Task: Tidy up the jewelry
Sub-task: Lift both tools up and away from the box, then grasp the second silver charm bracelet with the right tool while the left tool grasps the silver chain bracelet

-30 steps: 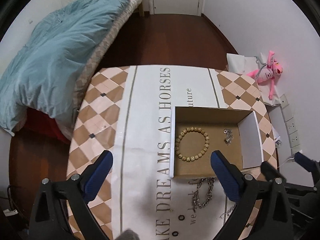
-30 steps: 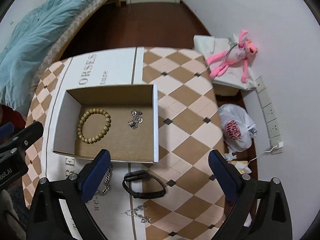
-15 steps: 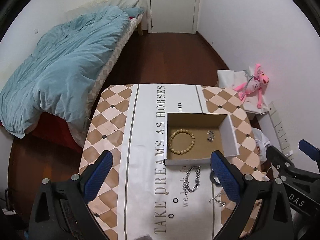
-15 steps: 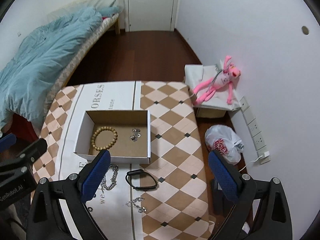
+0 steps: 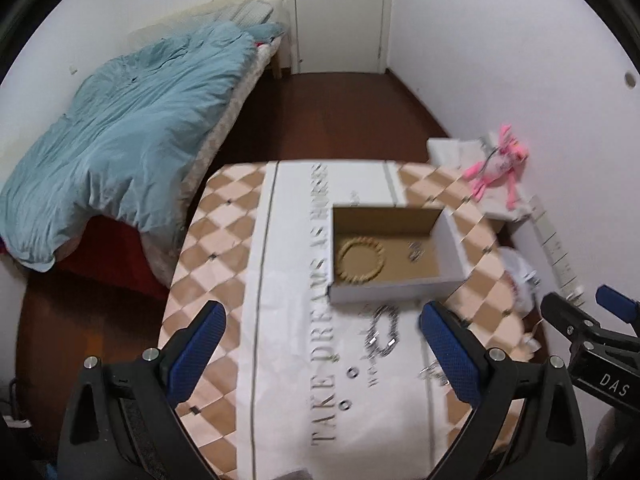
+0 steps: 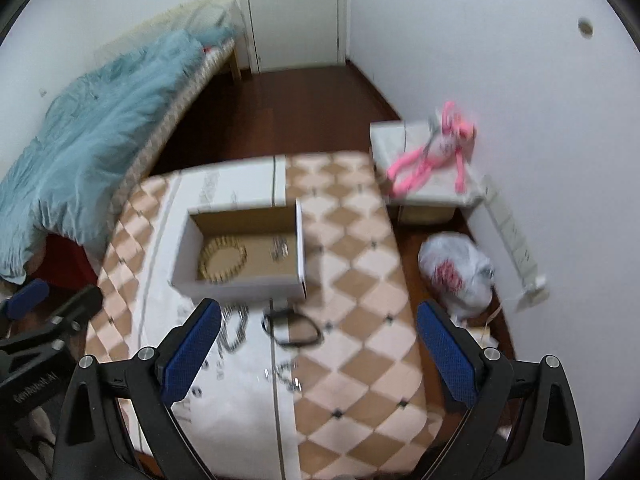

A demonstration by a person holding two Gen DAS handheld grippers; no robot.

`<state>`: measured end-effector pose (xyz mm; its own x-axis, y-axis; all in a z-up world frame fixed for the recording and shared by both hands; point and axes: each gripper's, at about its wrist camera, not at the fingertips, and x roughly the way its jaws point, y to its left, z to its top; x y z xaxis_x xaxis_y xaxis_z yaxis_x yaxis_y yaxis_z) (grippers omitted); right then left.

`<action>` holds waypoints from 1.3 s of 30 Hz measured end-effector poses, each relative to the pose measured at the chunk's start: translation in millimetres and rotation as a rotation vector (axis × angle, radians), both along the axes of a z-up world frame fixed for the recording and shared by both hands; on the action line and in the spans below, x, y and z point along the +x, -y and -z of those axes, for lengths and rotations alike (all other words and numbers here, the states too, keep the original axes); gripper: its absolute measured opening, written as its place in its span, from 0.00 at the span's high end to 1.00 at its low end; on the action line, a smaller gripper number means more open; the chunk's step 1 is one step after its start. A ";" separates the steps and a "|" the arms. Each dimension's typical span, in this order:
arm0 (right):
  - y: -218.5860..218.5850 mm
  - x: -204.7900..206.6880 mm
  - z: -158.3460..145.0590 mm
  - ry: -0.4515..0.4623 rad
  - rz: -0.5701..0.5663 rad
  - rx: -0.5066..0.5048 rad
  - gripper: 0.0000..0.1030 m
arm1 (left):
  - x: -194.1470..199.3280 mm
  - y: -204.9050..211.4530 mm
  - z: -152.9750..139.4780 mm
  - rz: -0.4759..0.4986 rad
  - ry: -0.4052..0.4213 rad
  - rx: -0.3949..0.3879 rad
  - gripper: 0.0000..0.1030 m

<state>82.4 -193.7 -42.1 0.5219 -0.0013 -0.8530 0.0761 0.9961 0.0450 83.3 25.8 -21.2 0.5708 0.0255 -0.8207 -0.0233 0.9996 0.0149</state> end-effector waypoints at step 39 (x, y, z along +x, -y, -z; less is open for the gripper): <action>35.5 8.9 130.0 -0.097 0.014 0.162 0.97 | 37.6 45.0 138.5 0.063 -0.296 0.056 0.08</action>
